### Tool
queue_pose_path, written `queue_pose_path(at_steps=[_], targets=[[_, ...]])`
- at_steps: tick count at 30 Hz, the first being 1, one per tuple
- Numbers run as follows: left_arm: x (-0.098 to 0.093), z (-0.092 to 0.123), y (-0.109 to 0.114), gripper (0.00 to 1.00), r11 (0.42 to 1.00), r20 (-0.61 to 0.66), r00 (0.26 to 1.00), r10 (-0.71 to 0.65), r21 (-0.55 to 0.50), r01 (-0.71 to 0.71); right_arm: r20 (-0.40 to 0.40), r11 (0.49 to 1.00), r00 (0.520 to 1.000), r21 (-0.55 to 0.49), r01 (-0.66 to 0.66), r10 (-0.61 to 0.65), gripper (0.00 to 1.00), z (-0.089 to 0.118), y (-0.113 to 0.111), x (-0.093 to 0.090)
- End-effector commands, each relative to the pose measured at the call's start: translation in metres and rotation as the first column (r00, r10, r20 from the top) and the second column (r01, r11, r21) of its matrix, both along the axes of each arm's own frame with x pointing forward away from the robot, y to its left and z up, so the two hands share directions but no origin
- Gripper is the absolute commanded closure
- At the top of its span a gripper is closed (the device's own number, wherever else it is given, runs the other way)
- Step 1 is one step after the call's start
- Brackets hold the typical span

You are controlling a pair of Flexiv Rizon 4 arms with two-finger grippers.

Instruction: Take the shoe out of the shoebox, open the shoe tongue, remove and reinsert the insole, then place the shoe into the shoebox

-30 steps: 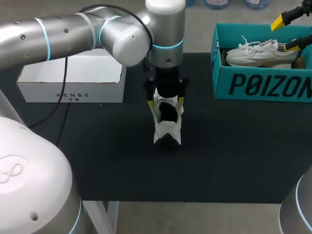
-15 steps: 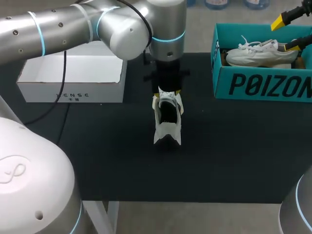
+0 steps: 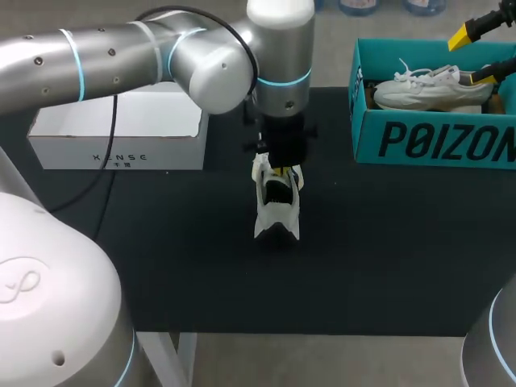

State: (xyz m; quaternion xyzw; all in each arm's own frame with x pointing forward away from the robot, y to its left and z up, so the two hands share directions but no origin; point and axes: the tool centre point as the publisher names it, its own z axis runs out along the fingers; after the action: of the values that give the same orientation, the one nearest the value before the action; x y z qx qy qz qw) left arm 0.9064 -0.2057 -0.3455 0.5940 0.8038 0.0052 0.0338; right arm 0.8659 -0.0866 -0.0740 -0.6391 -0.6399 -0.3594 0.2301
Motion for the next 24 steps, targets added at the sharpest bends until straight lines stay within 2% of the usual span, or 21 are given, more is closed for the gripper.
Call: queue_pose_path(at_steps=[1,3,20,21,22,24], targets=[[0.000,0.021,0.002,1.00,1.000,-0.012,1.000,0.006,-0.013,-0.006,-0.001,1.000,1.000,-0.002,0.000,0.000,0.00,0.000,0.000,0.000],[-0.002,0.032,0.008,1.00,0.999,-0.024,1.000,0.014,-0.038,-0.015,-0.001,1.000,1.000,-0.002,0.000,0.000,0.00,0.000,0.000,0.000],[-0.002,0.032,0.008,1.00,0.999,-0.024,1.000,0.014,-0.038,-0.015,-0.001,1.000,1.000,-0.002,0.000,0.000,0.00,0.000,0.000,0.000],[-0.009,0.033,0.013,1.00,0.991,-0.023,0.992,0.122,-0.055,-0.123,-0.001,1.000,1.000,-0.002,0.000,0.000,0.00,0.000,0.000,0.000],[-0.015,0.032,0.015,1.00,0.959,-0.049,0.957,0.285,0.012,-0.285,-0.001,1.000,1.000,-0.002,0.000,0.000,0.00,0.000,0.000,0.000],[-0.033,0.036,0.016,1.00,0.884,-0.019,0.884,0.467,0.006,-0.467,-0.001,1.000,1.000,-0.002,0.000,0.000,0.00,0.000,0.000,0.000]])
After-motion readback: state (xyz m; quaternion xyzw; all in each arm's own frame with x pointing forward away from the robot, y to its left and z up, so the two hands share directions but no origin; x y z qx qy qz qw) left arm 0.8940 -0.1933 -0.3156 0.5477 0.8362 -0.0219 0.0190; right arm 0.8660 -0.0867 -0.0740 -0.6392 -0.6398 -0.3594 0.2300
